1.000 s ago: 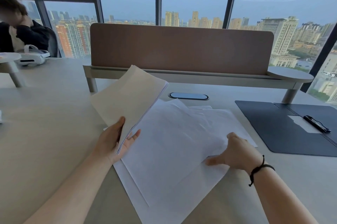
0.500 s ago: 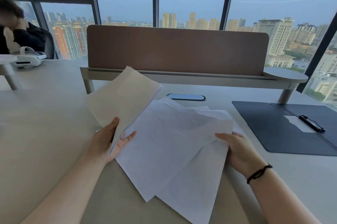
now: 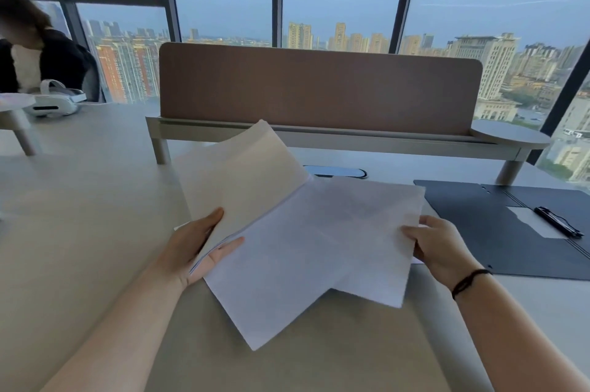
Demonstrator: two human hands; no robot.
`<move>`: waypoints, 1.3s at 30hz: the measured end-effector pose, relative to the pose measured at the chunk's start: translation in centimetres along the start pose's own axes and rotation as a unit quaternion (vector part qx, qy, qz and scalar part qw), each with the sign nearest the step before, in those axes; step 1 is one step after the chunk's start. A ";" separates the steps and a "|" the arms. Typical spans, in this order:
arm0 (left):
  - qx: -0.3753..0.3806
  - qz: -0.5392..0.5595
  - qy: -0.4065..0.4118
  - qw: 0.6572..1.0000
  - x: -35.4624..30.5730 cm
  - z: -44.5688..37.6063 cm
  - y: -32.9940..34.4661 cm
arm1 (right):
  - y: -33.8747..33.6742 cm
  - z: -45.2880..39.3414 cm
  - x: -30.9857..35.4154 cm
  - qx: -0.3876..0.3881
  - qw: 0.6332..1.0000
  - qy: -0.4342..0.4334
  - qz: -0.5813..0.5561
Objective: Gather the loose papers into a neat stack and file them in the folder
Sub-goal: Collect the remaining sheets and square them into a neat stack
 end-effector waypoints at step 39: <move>-0.066 -0.123 0.101 0.985 -2.0 -3.6 -6.3 | 2.4 -5.1 -0.1 0.101 0.794 0.009 0.599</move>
Point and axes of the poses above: each hand's wrist, its own z-axis away from the middle knuckle, its own y-axis out of the palm, x = y × z, the point moved 3 cm from there along -z, towards the middle knuckle, and after that the axes turned 15 degrees about x, right-handed, at the moved point
